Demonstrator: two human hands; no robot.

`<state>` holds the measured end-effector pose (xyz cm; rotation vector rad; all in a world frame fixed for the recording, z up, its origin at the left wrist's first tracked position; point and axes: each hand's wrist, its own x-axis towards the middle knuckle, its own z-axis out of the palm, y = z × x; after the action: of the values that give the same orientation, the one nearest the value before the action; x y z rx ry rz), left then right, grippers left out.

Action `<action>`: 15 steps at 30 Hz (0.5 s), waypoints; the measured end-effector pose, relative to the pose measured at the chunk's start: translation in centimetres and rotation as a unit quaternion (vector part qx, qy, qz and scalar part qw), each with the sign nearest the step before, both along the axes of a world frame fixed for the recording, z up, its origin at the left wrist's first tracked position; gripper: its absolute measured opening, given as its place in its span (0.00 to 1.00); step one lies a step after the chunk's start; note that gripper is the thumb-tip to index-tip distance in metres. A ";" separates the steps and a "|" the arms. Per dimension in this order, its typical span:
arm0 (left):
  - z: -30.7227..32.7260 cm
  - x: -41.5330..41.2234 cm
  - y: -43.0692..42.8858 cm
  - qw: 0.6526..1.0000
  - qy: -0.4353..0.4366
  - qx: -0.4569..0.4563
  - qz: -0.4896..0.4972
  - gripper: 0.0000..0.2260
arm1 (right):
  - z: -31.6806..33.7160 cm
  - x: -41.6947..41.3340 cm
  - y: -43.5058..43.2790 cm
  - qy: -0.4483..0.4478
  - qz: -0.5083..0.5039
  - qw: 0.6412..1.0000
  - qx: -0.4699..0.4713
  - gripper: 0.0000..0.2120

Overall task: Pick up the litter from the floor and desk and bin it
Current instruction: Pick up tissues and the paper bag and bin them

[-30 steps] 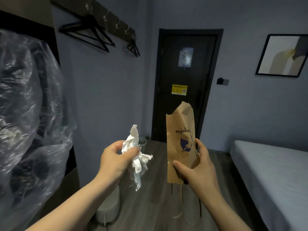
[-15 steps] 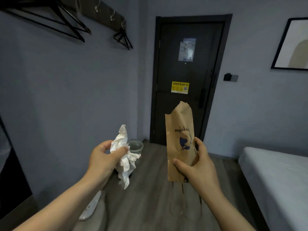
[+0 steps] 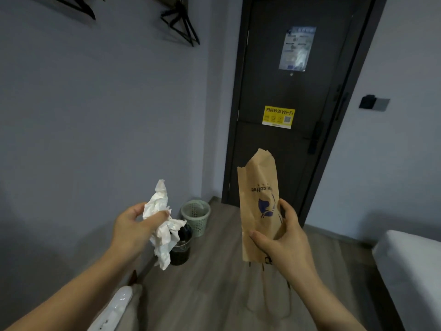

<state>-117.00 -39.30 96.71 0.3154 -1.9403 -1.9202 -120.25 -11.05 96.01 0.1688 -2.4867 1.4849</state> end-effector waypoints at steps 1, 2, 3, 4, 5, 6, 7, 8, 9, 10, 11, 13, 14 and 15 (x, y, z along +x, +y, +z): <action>-0.3 -2.0 -0.5 1.000 -0.005 0.004 0.003 0.12 | -0.1 -2.1 -0.4 -0.008 0.002 1.000 0.005 0.45; -0.5 -3.9 -0.9 1.000 -0.009 0.007 0.005 0.10 | -0.1 -4.1 -0.8 -0.018 0.005 1.000 0.011 0.45; -0.7 -5.8 -1.3 1.000 -0.014 0.007 0.008 0.09 | -0.1 -6.1 -1.1 -0.027 0.007 0.999 0.016 0.45; -0.8 -7.7 -1.6 1.000 -0.019 0.003 0.012 0.08 | -0.1 -8.0 -1.5 -0.034 0.009 0.999 0.022 0.45; -1.0 -9.6 -1.8 1.000 -0.025 -0.003 0.014 0.08 | -0.2 -10.0 -1.8 -0.041 0.010 0.999 0.028 0.45; -1.2 -11.4 -2.1 0.999 -0.032 -0.006 0.016 0.07 | -0.5 -11.9 -2.0 -0.048 0.010 0.998 0.032 0.45; -1.4 -13.1 -2.4 0.999 -0.034 -0.009 0.019 0.07 | -0.9 -13.8 -2.1 -0.057 0.010 0.998 0.035 0.46; -1.8 -14.8 -2.5 0.999 -0.038 -0.014 0.024 0.08 | -1.3 -15.6 -2.3 -0.066 0.012 0.997 0.036 0.46; -2.1 -16.3 -2.7 0.998 -0.043 -0.022 0.028 0.08 | -1.8 -17.3 -2.4 -0.075 0.016 0.996 0.035 0.47; -2.4 -17.8 -2.7 0.998 -0.048 -0.026 0.035 0.08 | -2.2 -19.0 -2.5 -0.084 0.022 0.996 0.032 0.48; -2.8 -19.4 -2.8 0.997 -0.052 -0.027 0.041 0.08 | -2.6 -20.8 -2.7 -0.092 0.026 0.995 0.031 0.48; -3.2 -22.4 -2.6 0.997 -0.061 -0.021 0.052 0.05 | -3.4 -24.8 -3.0 -0.105 0.032 0.993 0.040 0.48; -3.5 -24.1 -2.7 0.996 -0.067 -0.024 0.062 0.04 | -3.9 -26.9 -3.2 -0.107 0.037 0.992 0.049 0.47; -3.9 -25.8 -2.9 0.994 -0.073 -0.029 0.070 0.04 | -4.4 -29.2 -3.3 -0.109 0.044 0.992 0.056 0.47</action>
<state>-142.83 -42.20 92.86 0.5741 -2.0026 -1.7920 -149.46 -14.38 91.62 0.1441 -2.7713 1.4676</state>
